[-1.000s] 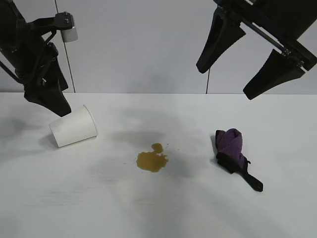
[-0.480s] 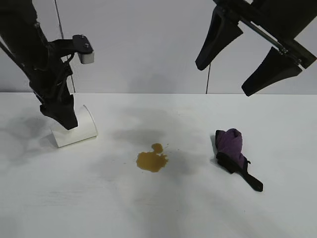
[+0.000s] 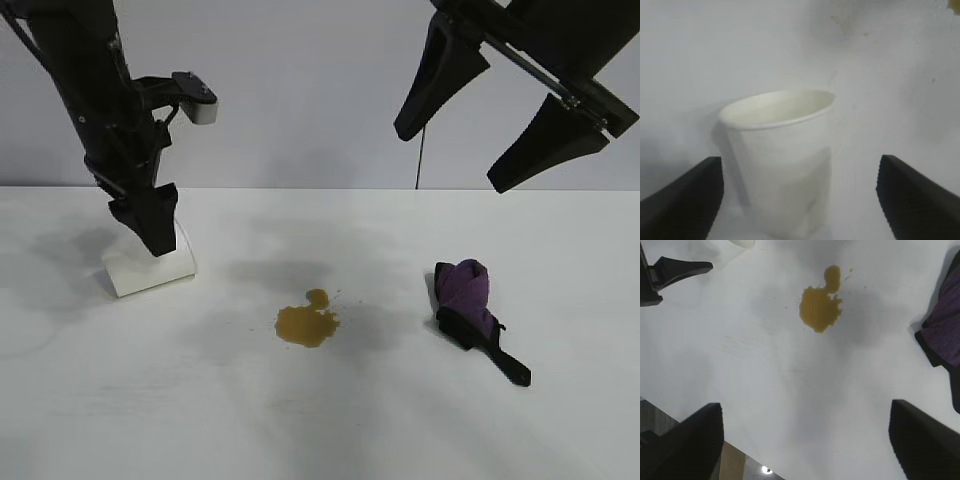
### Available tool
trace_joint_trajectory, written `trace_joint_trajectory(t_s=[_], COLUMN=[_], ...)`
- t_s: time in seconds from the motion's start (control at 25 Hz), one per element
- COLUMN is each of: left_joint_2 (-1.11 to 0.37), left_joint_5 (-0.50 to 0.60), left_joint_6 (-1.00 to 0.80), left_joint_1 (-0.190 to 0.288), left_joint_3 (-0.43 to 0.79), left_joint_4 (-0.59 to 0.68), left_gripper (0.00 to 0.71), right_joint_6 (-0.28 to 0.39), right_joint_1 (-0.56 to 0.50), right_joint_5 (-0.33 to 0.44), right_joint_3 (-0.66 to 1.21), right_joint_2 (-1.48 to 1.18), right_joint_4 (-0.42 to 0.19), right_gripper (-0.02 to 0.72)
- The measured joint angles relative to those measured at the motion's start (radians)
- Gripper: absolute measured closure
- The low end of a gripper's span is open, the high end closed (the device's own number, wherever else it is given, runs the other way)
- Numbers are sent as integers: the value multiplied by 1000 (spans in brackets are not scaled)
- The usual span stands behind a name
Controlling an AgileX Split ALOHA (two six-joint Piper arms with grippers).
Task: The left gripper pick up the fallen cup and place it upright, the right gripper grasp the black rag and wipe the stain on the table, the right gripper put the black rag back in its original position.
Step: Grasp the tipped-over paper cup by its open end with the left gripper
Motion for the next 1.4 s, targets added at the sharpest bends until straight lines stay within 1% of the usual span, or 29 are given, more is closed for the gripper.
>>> trace_joint_trajectory(t_s=[0.28, 0.48, 0.72, 1.0, 1.2, 1.28, 1.4], left_joint_2=[58, 83, 89, 123, 124, 124, 124], left_joint_5=[9, 11, -17, -18, -22, -23, -23], left_joint_6=[-21, -32, -53, -69, -71, -71, -73], left_joint_1=[-3, -3, -6, -7, -7, -7, -7], left_joint_3=[-54, -58, -62, -63, -63, -63, -64], left_joint_4=[7, 18, 22, 70, 74, 74, 74], left_gripper=[105, 105, 105, 105, 107, 121, 206], right_joint_6=[0, 0, 0, 0, 0, 0, 0], right_joint_1=[0, 0, 0, 0, 0, 0, 0], right_joint_5=[0, -1, -2, -2, -2, -2, -2], right_joint_3=[0, 0, 0, 0, 0, 0, 0], right_joint_2=[0, 0, 0, 0, 0, 0, 0], right_joint_4=[0, 1, 2, 3, 3, 3, 3], right_gripper=[81, 81, 81, 81, 81, 81, 81])
